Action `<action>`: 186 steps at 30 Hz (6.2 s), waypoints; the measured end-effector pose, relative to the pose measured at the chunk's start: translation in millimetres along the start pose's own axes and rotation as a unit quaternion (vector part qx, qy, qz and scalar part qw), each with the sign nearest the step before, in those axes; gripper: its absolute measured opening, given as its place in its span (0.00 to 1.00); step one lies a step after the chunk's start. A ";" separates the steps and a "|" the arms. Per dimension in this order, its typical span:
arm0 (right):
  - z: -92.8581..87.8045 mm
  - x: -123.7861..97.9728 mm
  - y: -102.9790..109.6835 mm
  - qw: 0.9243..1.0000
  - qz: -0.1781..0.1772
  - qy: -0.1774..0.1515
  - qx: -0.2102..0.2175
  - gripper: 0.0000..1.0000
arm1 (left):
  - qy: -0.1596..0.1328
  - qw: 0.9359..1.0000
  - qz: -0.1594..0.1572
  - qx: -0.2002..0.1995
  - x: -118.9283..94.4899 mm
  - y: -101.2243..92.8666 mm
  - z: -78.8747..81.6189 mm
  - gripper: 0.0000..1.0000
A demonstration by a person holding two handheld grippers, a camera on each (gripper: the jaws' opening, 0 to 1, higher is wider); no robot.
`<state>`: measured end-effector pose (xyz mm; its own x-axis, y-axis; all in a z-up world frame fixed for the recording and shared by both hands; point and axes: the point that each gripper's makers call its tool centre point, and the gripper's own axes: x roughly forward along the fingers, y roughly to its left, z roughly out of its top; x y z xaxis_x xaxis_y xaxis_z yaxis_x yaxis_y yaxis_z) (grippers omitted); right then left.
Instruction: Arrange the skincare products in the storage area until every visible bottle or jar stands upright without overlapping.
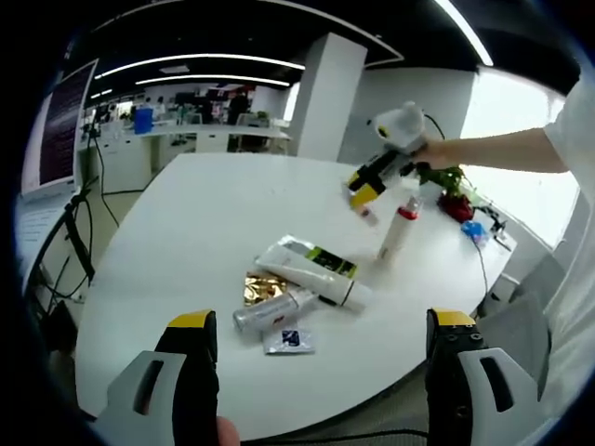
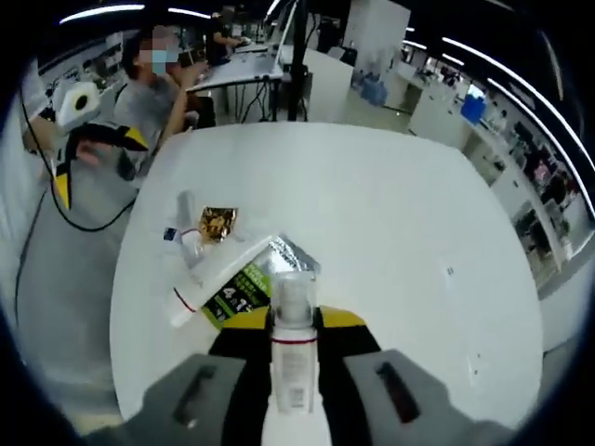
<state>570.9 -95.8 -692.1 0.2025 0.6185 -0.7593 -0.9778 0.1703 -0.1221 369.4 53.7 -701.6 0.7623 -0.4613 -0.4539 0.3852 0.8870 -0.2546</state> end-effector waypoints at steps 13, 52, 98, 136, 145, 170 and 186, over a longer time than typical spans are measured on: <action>62.3 -62.9 39.0 0.987 -0.017 -0.154 0.037 0.17 | 0.000 1.000 -0.004 0.017 -0.1 -4.7 -0.1 0.91; 56.2 -164.1 171.4 0.899 0.058 -0.386 0.199 0.17 | 0.007 0.949 -0.297 0.102 19.4 -177.2 45.6 0.73; 55.4 -190.9 193.4 0.892 -0.130 -0.394 0.181 0.22 | -0.026 0.904 -0.383 0.188 25.5 -234.2 81.6 0.17; -61.4 -112.3 137.5 0.893 -0.313 -0.214 0.242 0.20 | 0.040 0.879 -0.364 0.304 154.0 -215.0 4.9 0.17; -87.7 -90.0 125.8 0.894 -0.310 -0.192 0.259 0.20 | 0.067 0.884 -0.354 0.298 180.7 -206.7 -15.3 0.17; -112.8 -69.1 107.0 0.890 -0.327 -0.164 0.274 0.20 | 0.092 0.883 -0.351 0.298 213.9 -199.2 -29.9 0.18; -116.8 -68.2 89.7 0.884 -0.348 -0.166 0.264 0.20 | 0.104 0.895 -0.324 0.288 226.6 -184.4 -28.0 0.27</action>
<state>463.1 -212.4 -726.0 0.8357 0.3987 -0.3776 -0.4662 0.8785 -0.1042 456.5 -214.9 -781.4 0.1910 -0.8231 -0.5348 0.9617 0.2661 -0.0662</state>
